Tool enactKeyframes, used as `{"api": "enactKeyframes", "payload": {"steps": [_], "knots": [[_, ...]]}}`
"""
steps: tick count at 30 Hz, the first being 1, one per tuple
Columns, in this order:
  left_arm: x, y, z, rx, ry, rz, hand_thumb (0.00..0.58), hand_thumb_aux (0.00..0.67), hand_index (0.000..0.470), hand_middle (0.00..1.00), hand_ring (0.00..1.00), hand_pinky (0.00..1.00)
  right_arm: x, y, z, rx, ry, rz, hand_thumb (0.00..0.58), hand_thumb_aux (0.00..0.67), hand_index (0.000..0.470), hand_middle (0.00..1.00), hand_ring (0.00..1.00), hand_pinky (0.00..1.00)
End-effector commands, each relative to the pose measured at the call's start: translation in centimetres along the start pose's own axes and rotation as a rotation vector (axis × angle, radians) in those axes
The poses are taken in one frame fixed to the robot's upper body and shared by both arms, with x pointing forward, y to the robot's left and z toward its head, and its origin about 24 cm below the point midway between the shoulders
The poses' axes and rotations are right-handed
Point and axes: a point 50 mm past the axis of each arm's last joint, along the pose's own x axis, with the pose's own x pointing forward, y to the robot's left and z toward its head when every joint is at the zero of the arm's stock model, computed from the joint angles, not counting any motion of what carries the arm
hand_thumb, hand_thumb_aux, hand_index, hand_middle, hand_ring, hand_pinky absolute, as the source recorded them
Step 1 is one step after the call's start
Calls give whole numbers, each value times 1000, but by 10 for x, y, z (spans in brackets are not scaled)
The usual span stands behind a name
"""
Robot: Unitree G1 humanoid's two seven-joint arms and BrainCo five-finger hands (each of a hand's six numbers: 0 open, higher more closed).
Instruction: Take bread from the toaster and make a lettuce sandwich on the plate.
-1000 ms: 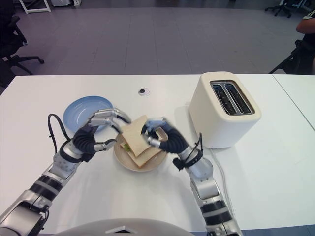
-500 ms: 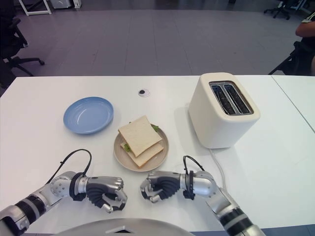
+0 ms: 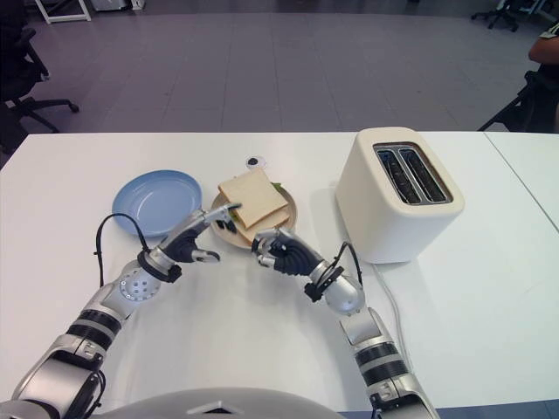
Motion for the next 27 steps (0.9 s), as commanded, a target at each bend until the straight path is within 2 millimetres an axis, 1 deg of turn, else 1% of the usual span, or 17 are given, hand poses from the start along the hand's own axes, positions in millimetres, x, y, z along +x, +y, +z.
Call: {"api": "enactKeyframes", "payload": {"steps": [1,2,3,5,22,27], "knots": [[-2,24,24,-134,-152,221,0,0,0,0,0,0,-3,-28,30,67,-208,-195,0,0,0,27,27,27],[-2,31,27,-151,-177,280,0,0,0,0,0,0,-5,-36,35,76,-253,-262,0,0,0,0,0,0],[-3,38,29,-155,-186,328,0,0,0,0,0,0,-7,-43,38,63,-281,-322,0,0,0,0,0,0],[-4,45,30,-157,-194,368,0,0,0,0,0,0,-9,-51,38,29,-292,-381,0,0,0,0,0,0],[-4,40,30,-147,-201,308,0,0,0,0,0,0,-7,-49,32,-4,-283,-381,0,0,0,0,0,0],[-3,38,29,-142,-203,283,0,0,0,0,0,0,-6,-48,28,-8,-268,-372,0,0,0,0,0,0]]}}
